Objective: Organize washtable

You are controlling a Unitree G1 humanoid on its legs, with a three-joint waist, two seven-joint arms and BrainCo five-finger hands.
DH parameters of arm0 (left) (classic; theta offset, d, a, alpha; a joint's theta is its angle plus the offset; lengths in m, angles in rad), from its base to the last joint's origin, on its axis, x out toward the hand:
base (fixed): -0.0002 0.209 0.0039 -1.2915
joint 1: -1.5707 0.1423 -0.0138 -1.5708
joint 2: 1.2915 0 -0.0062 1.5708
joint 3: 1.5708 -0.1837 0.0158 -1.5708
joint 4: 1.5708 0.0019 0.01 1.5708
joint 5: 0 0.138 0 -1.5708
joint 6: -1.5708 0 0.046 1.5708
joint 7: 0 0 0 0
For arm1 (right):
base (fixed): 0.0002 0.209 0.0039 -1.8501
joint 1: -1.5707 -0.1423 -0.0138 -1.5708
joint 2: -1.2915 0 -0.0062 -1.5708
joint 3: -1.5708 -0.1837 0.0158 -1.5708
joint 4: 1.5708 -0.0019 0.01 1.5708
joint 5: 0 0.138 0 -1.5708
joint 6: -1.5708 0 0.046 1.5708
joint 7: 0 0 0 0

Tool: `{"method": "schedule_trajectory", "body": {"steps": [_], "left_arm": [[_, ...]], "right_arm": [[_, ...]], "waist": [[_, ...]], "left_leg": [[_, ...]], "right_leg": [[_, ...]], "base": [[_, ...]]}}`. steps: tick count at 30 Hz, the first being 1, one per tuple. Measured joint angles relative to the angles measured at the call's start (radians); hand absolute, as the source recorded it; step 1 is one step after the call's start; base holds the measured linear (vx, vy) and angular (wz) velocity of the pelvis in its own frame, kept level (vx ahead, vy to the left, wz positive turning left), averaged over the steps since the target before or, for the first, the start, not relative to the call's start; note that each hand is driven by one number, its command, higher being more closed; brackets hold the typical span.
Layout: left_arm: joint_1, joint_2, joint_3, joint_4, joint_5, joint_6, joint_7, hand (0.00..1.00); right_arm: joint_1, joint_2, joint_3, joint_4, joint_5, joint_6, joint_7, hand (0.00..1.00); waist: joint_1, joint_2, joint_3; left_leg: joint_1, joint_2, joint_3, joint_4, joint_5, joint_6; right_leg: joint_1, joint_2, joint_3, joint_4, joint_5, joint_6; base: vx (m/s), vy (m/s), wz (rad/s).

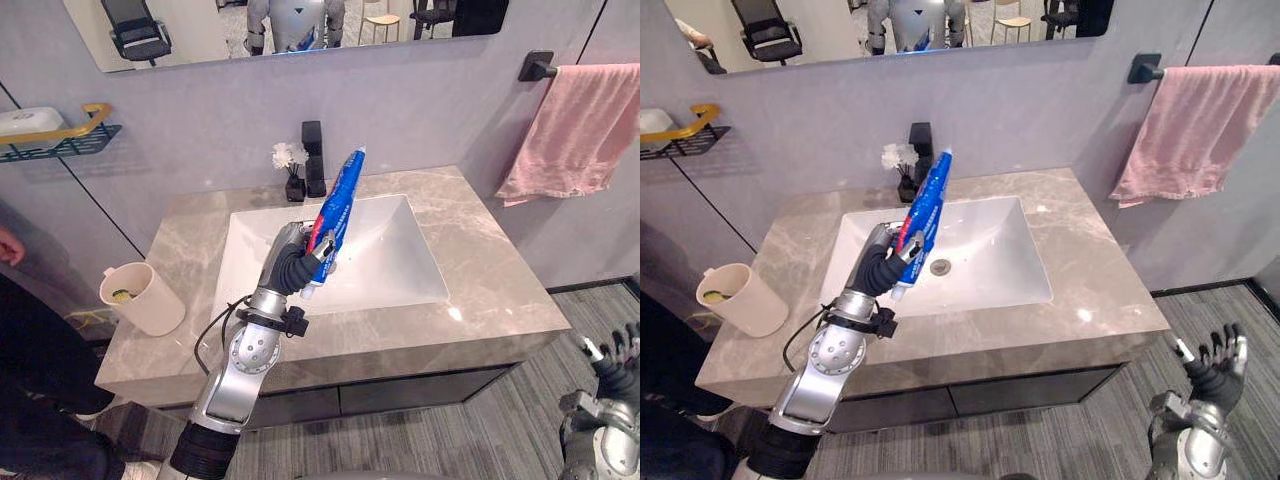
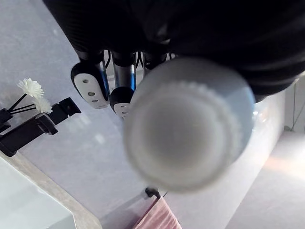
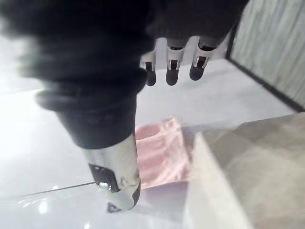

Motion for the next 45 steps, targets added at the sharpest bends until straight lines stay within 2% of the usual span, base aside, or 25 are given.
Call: {"method": "schedule_trajectory", "body": {"steps": [2, 5, 8, 13, 17, 23, 32, 42, 43, 45], "left_arm": [[0.0, 0.014, 0.0, 0.0, -0.015, -0.001, -0.008, 1.0], [0.001, 0.032, -0.001, -0.002, -0.045, -0.001, -0.029, 1.0], [0.001, 0.038, -0.003, -0.004, -0.057, -0.002, -0.031, 1.0], [0.0, 0.038, -0.024, -0.004, -0.076, -0.002, -0.046, 1.0], [-0.002, 0.036, -0.071, -0.004, -0.076, -0.002, -0.045, 1.0], [-0.007, 0.029, -0.104, 0.001, -0.075, -0.001, -0.037, 1.0], [-0.014, -0.007, -0.172, 0.026, -0.074, 0.0, -0.012, 1.0], [-0.032, -0.028, -0.252, 0.082, -0.073, 0.001, -0.004, 1.0], [-0.032, -0.029, -0.258, 0.082, -0.073, 0.001, -0.004, 1.0], [-0.032, -0.032, -0.256, 0.085, -0.073, 0.002, -0.002, 1.0]], "right_arm": [[-0.074, -0.124, 0.049, -0.054, 0.039, -0.018, 0.05, 0.0], [-0.175, -0.228, 0.138, -0.063, 0.089, -0.036, 0.112, 0.0], [-0.231, -0.251, 0.236, -0.063, 0.129, -0.034, 0.152, 0.0], [-0.298, -0.254, 0.438, -0.063, 0.157, -0.017, 0.175, 0.0], [-0.347, -0.223, 0.597, -0.05, 0.165, 0.022, 0.194, 0.0], [-0.372, -0.139, 0.717, 0.017, 0.223, 0.048, 0.196, 0.0], [-0.402, -0.024, 0.785, 0.087, 0.335, 0.063, 0.193, 0.0], [-0.432, 0.021, 0.821, 0.164, 0.425, 0.064, 0.193, 0.0], [-0.436, 0.025, 0.822, 0.171, 0.437, 0.064, 0.193, 1.0], [-0.439, 0.033, 0.822, 0.176, 0.443, 0.064, 0.194, 1.0]], "waist": [[0.0, 0.002, -0.003], [0.003, -0.003, -0.005], [0.011, -0.001, -0.007], [0.025, 0.011, -0.014], [0.051, 0.012, -0.015], [0.055, 0.012, -0.015], [0.057, 0.006, -0.019], [0.055, 0.002, -0.026], [0.056, 0.002, -0.026], [0.056, 0.002, -0.026]], "left_leg": [[-0.015, -0.001, 0.0, 0.006, -0.001, 0.001], [-0.018, -0.003, -0.007, 0.012, -0.001, 0.001], [-0.032, -0.006, -0.029, 0.018, 0.0, 0.001], [-0.043, -0.019, -0.053, 0.019, 0.005, 0.007], [-0.047, -0.022, -0.059, 0.017, 0.012, 0.012], [-0.048, -0.036, -0.086, -0.019, 0.045, 0.018], [-0.047, -0.038, -0.101, -0.039, 0.068, 0.023], [-0.059, -0.037, -0.106, -0.04, 0.081, 0.022], [-0.059, -0.037, -0.106, -0.04, 0.082, 0.022], [-0.059, -0.037, -0.106, -0.04, 0.084, 0.022]], "right_leg": [[-0.012, -0.001, 0.0, 0.0, 0.006, 0.004], [-0.008, -0.001, -0.009, 0.0, 0.006, 0.004], [-0.009, -0.004, -0.03, 0.0, 0.006, 0.004], [-0.009, -0.013, -0.053, 0.0, 0.006, 0.004], [-0.009, -0.018, -0.065, 0.0, 0.006, 0.004], [-0.012, -0.026, -0.094, 0.0, 0.007, 0.006], [-0.013, -0.03, -0.107, -0.002, 0.016, 0.01], [-0.013, -0.025, -0.11, -0.027, 0.038, 0.007], [-0.013, -0.025, -0.11, -0.027, 0.038, 0.007], [-0.013, -0.025, -0.11, -0.027, 0.039, 0.006]], "base": [[0.0, 0.0, 0.0], [-0.02, -0.013, 0.08], [-0.03, -0.028, 0.18], [-0.02, -0.008, 0.13], [-0.03, -0.008, 0.11], [-0.04, -0.008, 0.14], [-0.05, -0.008, 0.05], [-0.05, -0.015, 0.01], [-0.05, -0.01, 0.02], [-0.05, -0.012, 0.01]]}}
